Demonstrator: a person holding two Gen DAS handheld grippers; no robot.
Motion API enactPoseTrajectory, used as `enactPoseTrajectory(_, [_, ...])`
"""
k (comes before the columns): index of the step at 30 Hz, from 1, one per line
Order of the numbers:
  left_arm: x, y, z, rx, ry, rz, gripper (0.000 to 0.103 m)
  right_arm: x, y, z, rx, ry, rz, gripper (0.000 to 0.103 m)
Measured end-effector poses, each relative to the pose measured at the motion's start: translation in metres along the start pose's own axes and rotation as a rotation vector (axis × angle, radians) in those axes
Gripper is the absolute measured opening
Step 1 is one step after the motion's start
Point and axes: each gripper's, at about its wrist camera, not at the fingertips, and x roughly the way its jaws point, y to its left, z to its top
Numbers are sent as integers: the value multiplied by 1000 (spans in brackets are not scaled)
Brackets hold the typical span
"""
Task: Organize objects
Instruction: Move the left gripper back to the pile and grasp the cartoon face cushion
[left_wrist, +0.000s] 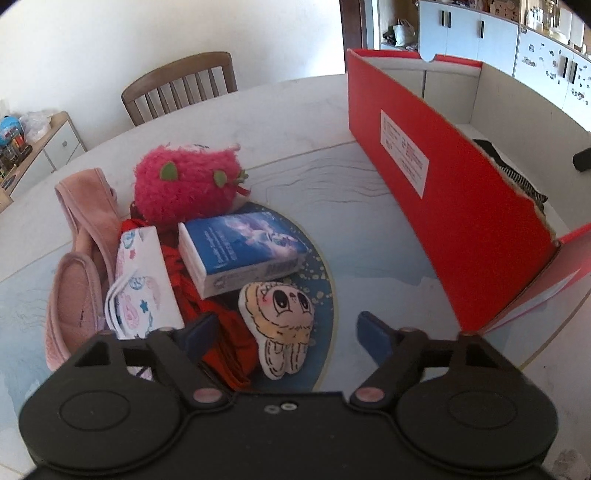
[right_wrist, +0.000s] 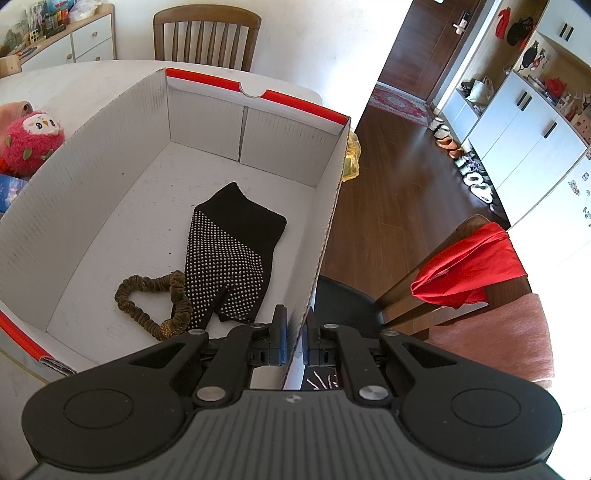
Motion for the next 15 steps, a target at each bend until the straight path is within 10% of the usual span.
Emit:
enactPoseTrajectory(10, [0, 1, 3, -15, 14, 24, 37, 0, -1, -1, -2, 0, -2, 8])
enactPoseTrajectory(15, [-9, 5, 5, -34, -4, 3, 34, 0, -1, -1, 0, -1, -1, 8])
